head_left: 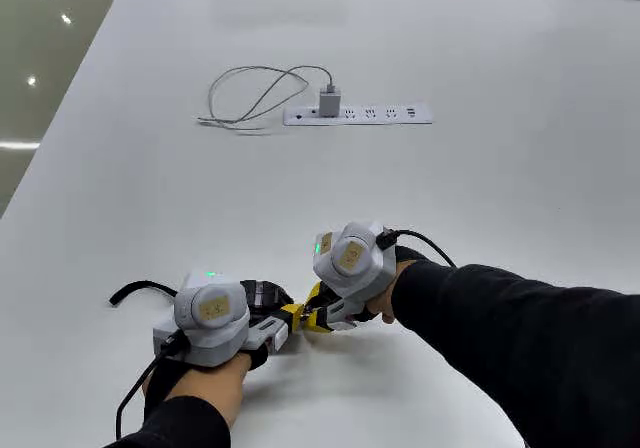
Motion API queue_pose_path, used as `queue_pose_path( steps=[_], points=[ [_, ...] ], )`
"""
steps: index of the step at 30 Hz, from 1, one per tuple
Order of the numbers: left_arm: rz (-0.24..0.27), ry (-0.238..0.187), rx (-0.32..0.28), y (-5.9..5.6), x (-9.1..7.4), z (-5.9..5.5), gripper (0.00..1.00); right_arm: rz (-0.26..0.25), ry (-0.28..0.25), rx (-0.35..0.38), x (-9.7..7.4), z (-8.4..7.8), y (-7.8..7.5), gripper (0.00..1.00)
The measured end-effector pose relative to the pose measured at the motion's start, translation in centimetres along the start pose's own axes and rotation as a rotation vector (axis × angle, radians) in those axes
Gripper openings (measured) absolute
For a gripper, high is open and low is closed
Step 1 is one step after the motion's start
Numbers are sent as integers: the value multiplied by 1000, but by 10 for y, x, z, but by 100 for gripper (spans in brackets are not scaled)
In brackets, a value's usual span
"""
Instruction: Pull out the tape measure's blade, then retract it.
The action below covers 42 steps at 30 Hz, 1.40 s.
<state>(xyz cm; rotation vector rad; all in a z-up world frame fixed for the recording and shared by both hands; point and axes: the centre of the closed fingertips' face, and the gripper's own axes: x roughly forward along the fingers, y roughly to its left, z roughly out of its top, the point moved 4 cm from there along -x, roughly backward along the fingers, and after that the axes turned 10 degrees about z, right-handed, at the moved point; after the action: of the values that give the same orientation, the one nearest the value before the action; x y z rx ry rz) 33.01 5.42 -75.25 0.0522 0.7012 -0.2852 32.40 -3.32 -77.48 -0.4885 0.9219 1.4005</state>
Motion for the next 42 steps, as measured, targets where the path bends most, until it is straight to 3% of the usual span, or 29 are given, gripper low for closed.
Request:
queue_pose_path(
  steps=[32, 42],
  points=[
    [-9, -9, 5, 0, 0, -1, 62, -8, -29, -2, 6, 6, 1, 11],
    [-26, 2, -1, 0, 0, 0, 63, -11, -9, -37, 7, 8, 3, 12]
  ],
)
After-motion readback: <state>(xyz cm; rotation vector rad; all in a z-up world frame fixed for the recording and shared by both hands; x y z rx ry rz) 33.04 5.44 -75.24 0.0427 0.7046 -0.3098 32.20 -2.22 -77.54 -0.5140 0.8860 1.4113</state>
